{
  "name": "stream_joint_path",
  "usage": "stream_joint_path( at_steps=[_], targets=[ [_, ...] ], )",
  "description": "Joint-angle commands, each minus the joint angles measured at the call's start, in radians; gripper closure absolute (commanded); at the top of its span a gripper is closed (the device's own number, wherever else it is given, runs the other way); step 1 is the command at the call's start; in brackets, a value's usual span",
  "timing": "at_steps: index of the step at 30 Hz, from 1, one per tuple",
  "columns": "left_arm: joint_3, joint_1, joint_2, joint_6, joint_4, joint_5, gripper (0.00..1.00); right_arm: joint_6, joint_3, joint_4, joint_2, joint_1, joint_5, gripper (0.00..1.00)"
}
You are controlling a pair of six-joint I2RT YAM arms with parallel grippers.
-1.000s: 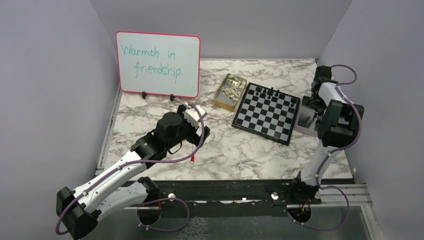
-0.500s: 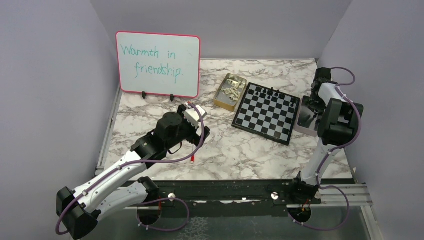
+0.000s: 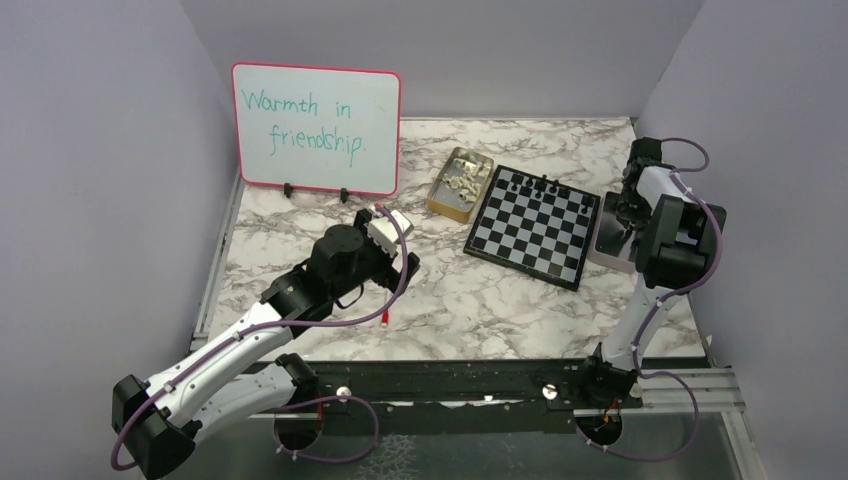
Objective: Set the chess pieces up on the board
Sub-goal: Pick up the chess piece from the storage box, then place the chess piece on the chessboard.
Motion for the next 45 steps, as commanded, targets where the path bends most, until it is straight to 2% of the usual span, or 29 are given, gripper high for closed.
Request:
stream_joint_path(
  at_steps=[1,13,22,34,41,45],
  targets=[
    [-0.004,-0.006,-0.018,0.007,0.016,0.004,0.01,-0.009,0.034,-0.019,0.018,-0.006,-0.012,0.76],
    [-0.005,-0.006,-0.019,0.007,0.016,0.004,0.01,0.002,0.033,-0.043,-0.018,-0.006,-0.004,0.91],
    [-0.005,-0.006,-0.020,0.007,0.016,0.002,0.01,0.026,0.054,-0.088,-0.079,-0.006,-0.009,0.94],
    [-0.005,-0.006,-0.006,0.003,0.021,0.010,0.01,0.036,0.118,-0.169,-0.175,0.017,-0.101,0.96],
    [-0.005,-0.008,0.000,-0.001,0.025,0.034,0.01,0.039,0.139,-0.152,-0.192,0.055,-0.278,0.96],
    [-0.010,-0.007,-0.003,0.001,0.024,0.019,0.01,0.053,0.145,-0.143,-0.188,0.125,-0.292,0.96]
  ],
)
